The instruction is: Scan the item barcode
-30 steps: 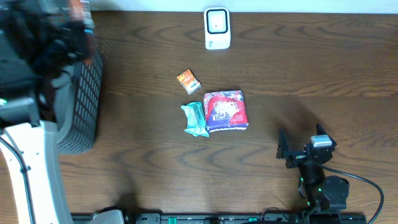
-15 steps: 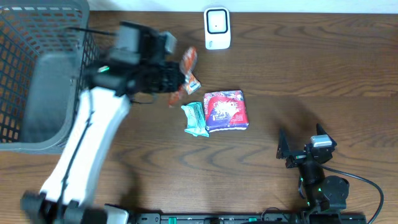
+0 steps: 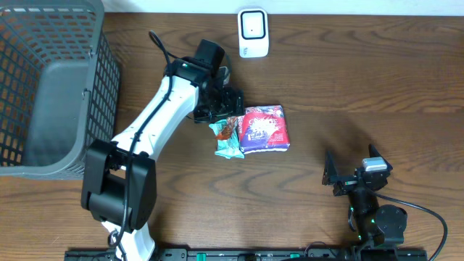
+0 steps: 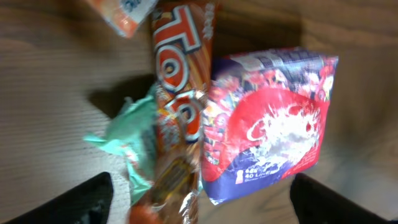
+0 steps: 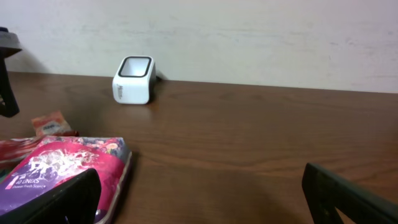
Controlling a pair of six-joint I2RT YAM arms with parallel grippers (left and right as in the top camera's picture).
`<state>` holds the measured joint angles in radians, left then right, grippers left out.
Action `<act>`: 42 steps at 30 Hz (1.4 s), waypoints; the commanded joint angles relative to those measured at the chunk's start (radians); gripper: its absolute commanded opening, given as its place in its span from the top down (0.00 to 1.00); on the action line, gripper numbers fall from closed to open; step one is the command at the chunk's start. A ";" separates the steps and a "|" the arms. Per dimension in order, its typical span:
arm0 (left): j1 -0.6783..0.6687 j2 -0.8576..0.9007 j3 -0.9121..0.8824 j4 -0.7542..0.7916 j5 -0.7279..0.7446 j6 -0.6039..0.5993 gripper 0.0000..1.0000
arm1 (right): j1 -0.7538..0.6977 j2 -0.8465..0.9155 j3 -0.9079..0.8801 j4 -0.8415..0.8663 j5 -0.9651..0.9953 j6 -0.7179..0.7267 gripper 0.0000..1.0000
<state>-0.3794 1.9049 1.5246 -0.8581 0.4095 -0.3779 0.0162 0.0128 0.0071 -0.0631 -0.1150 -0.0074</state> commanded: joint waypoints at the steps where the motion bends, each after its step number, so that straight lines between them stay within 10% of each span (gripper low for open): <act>1: 0.048 -0.054 0.035 -0.013 -0.004 -0.006 0.07 | -0.002 -0.003 -0.002 -0.004 0.002 0.014 0.01; 15: 0.304 -0.370 0.035 -0.092 -0.012 0.029 0.05 | -0.002 -0.003 -0.002 -0.004 0.002 0.014 0.01; 26: 0.338 -0.376 0.034 -0.230 -0.302 0.033 0.05 | -0.002 -0.002 -0.002 -0.004 0.002 0.014 0.01; 34: 0.353 -0.392 0.038 -0.200 -0.406 0.070 0.36 | -0.002 -0.002 -0.002 -0.004 0.002 0.014 0.01; 38: 0.357 -0.411 0.038 -0.198 -0.426 0.070 0.92 | -0.002 -0.002 -0.002 -0.004 0.002 0.014 0.01; 42: 0.357 -0.441 0.038 -0.208 -0.494 0.069 0.92 | -0.002 -0.002 -0.002 -0.004 0.002 0.014 0.01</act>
<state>-0.0269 1.5120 1.5497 -1.0557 0.0002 -0.3141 0.0162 0.0128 0.0071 -0.0631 -0.1150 -0.0074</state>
